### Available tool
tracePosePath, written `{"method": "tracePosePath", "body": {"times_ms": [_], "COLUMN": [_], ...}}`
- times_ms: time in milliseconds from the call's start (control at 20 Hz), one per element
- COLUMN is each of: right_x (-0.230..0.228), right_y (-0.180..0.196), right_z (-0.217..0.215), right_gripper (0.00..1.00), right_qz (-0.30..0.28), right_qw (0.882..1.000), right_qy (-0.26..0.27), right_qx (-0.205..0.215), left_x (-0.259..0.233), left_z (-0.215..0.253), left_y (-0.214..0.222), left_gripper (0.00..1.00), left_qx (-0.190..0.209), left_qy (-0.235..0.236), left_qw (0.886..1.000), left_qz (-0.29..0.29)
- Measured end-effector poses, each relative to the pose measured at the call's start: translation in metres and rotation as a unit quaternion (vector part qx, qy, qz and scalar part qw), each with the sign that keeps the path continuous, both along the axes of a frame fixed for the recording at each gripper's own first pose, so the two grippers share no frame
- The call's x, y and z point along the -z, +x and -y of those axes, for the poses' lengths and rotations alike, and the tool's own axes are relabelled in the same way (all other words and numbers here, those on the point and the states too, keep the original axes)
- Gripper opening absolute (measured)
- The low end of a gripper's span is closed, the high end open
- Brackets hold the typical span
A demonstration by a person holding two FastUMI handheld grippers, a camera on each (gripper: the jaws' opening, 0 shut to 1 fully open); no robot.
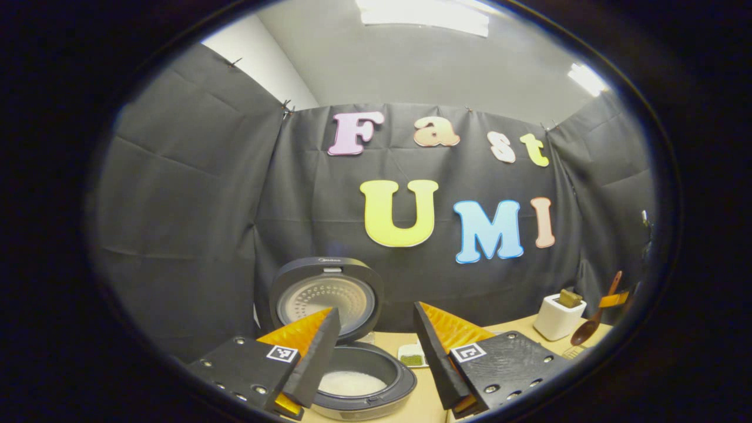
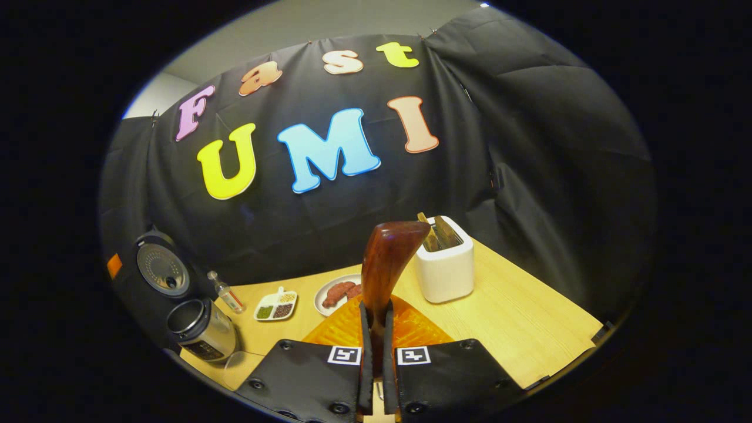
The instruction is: Close the left gripper, press the button to open the rice cooker; take a wooden spoon from the chopstick holder with the right hand, scoop a spoonful of rice and pour it into the rice cooker, then put the wooden spoon back into the chopstick holder.
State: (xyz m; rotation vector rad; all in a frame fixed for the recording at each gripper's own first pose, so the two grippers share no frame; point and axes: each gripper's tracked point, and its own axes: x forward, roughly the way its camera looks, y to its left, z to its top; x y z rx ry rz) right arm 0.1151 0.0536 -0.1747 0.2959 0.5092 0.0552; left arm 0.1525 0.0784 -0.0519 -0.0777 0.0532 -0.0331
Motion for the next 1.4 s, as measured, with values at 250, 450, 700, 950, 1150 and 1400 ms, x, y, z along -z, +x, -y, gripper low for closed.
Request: {"method": "tracePosePath", "body": {"times_ms": [250,450,700,950,1150,1400], "right_x": [0.048,0.071,0.063,0.017,-0.027,-0.048], "right_y": [-0.018,-0.029,-0.037,-0.037,-0.038,-0.038], "right_z": [0.007,0.006,0.015,0.048,0.057,0.048], "right_gripper": [0.11,0.13,0.51,0.98,0.98,0.98], "right_qz": [-0.043,-0.072,-0.060,-0.001,0.046,0.066], "right_qw": [0.999,0.997,0.998,0.998,0.994,0.991], "right_qy": [0.002,0.023,0.017,-0.061,-0.088,-0.098], "right_qx": [-0.005,-0.008,-0.004,0.024,0.045,0.069], "left_x": [-0.011,-0.017,-0.018,-0.027,-0.037,-0.043], "left_z": [-0.001,-0.006,-0.010,-0.020,-0.039,-0.069], "left_y": [-0.017,-0.028,-0.027,0.006,0.055,0.140], "left_gripper": [0.77,0.77,0.77,0.77,0.77,0.77], "left_qx": [-0.012,-0.022,-0.031,-0.038,-0.049,-0.052], "left_qy": [0.012,0.027,0.030,0.036,0.048,0.047], "left_qw": [1.000,0.999,0.999,0.999,0.998,0.998], "left_qz": [0.002,0.005,0.002,0.000,0.000,0.001]}}
